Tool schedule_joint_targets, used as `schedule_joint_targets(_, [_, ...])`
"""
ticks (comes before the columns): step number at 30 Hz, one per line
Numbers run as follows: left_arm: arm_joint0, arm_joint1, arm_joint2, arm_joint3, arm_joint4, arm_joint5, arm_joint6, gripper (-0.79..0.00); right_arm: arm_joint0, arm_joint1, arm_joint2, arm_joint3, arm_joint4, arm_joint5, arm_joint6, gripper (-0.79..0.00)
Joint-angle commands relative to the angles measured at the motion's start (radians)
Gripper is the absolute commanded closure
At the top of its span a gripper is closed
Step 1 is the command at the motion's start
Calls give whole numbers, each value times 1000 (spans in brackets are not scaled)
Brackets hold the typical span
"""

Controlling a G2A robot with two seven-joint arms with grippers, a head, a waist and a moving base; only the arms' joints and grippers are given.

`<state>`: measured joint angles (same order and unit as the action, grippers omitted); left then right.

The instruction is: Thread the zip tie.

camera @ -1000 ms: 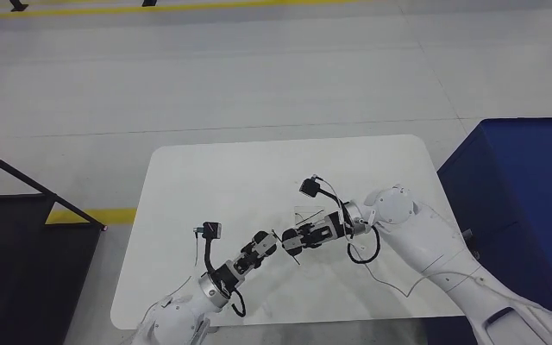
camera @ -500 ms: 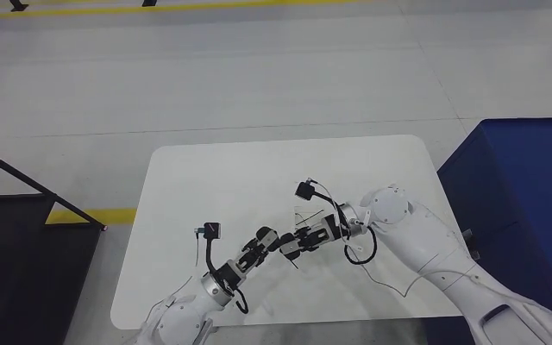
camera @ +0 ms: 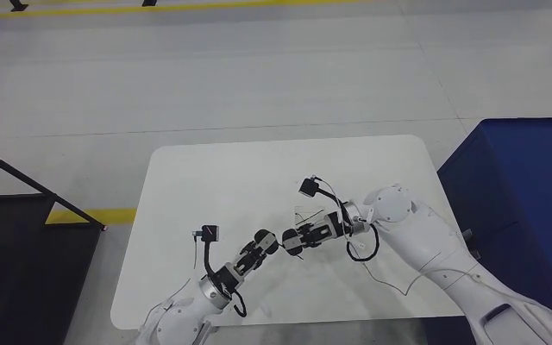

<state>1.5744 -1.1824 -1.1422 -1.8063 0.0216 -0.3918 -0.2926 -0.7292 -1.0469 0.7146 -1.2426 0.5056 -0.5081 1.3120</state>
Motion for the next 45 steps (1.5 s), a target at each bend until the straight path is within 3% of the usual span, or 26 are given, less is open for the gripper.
schedule_joint_targets(1, [1, 0, 0, 1, 4, 1, -1, 0, 0, 2, 4, -1, 2, 0, 0, 0])
schedule_joint_targets(6, [1, -1, -5, 1, 5, 2, 4, 0, -6, 9, 13, -14, 9, 7, 7, 0])
schedule_joint_targets(7, [1, -1, -7, -1, 4, 2, 7, 0, -8, 10, 17, -16, 15, 6, 6, -296])
schedule_joint_targets(8, [1, -1, -10, -4, 2, 1, 12, 0, -11, 12, 22, -14, 27, 7, 7, -785])
schedule_joint_targets(13, [15, -1, -28, -27, 6, -19, 43, 0, -32, 23, 62, -3, 166, 30, 30, -785])
schedule_joint_targets(17, [23, -2, -34, -46, 12, -8, 71, 0, -43, 22, 49, -18, 163, 29, 29, -785])
schedule_joint_targets(27, [26, -17, -9, -69, -58, 31, 169, 0, -79, 1, 19, -20, 110, -176, -176, -785])
schedule_joint_targets(28, [25, -18, -6, -69, -57, 32, 172, 0, -83, 0, 17, -19, 115, -189, -189, -733])
schedule_joint_targets(29, [25, -19, -3, -69, -52, 31, 172, 0, -85, -2, 12, -20, 120, -192, -192, -628])
schedule_joint_targets(31, [24, -21, 2, -65, -48, 32, 175, 0, -83, -5, 5, -22, 130, -198, -198, -570])
schedule_joint_targets(33, [22, -22, 5, -60, -46, 32, 172, 0, -79, -8, -4, -18, 129, -196, -196, -366])
schedule_joint_targets(35, [20, -23, 8, -55, -41, 30, 166, 0, -74, -11, -10, -6, 131, -194, -194, -348])
schedule_joint_targets(36, [19, -24, 9, -54, -41, 27, 160, 0, -70, -13, -13, 0, 133, -191, -191, -277])
schedule_joint_targets(45, [15, -28, 10, -45, -30, 21, 158, 0, -52, -25, -27, 22, 137, -184, -184, 0])
